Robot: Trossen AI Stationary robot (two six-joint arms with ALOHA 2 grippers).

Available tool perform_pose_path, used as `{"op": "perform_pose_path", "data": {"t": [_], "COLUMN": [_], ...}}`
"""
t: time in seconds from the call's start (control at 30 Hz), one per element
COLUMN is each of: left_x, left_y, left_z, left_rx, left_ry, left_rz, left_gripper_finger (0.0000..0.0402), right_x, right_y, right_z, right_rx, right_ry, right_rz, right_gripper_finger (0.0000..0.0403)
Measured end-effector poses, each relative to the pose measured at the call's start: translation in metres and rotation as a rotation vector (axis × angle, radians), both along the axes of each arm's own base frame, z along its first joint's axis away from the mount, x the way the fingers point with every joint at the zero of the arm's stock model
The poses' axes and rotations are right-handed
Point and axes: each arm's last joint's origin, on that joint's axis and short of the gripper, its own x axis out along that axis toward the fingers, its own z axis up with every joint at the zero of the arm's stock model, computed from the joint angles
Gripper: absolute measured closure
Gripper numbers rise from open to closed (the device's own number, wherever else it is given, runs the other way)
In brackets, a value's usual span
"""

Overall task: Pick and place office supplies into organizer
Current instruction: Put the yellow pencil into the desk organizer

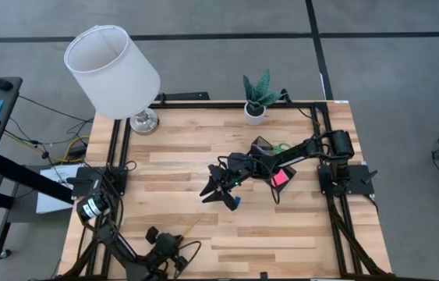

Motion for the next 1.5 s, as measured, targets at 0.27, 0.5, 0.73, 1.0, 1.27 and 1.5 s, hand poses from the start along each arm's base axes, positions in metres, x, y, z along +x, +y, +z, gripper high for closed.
{"op": "perform_pose_path", "data": {"t": [0.27, 0.5, 0.73, 1.0, 1.27, 1.5], "left_x": [-0.005, 0.004, 0.008, 0.015, 0.021, 0.022], "left_y": [0.018, 0.031, 0.031, 0.015, 0.01, 0.01], "left_z": [-0.01, -0.008, -0.005, 0.005, 0.012, 0.014], "left_rx": [0.088, 0.176, 0.193, 0.188, 0.221, 0.23], "left_ry": [-0.098, -0.048, -0.034, -0.046, -0.056, -0.064], "left_rz": [0.047, 0.062, 0.053, -0.014, -0.059, -0.061], "left_gripper_finger": [0.0395, 0.0398, 0.0399, 0.0399, 0.0399, 0.0399], "right_x": [0.0, 0.0, -0.016, -0.014, -0.003, 0.018], "right_y": [0.0, 0.005, 0.063, 0.057, 0.033, 0.043], "right_z": [0.0, 0.002, -0.015, -0.018, -0.05, -0.074], "right_rx": [0.0, -0.04, -0.369, -0.554, -0.38, -0.422], "right_ry": [0.0, -0.03, -0.066, -0.058, 0.0, -0.114], "right_rz": [0.0, 0.081, 0.282, 0.144, 0.173, 0.158], "right_gripper_finger": [0.0276, 0.0279, 0.029, 0.0285, 0.0284, 0.0284]}}
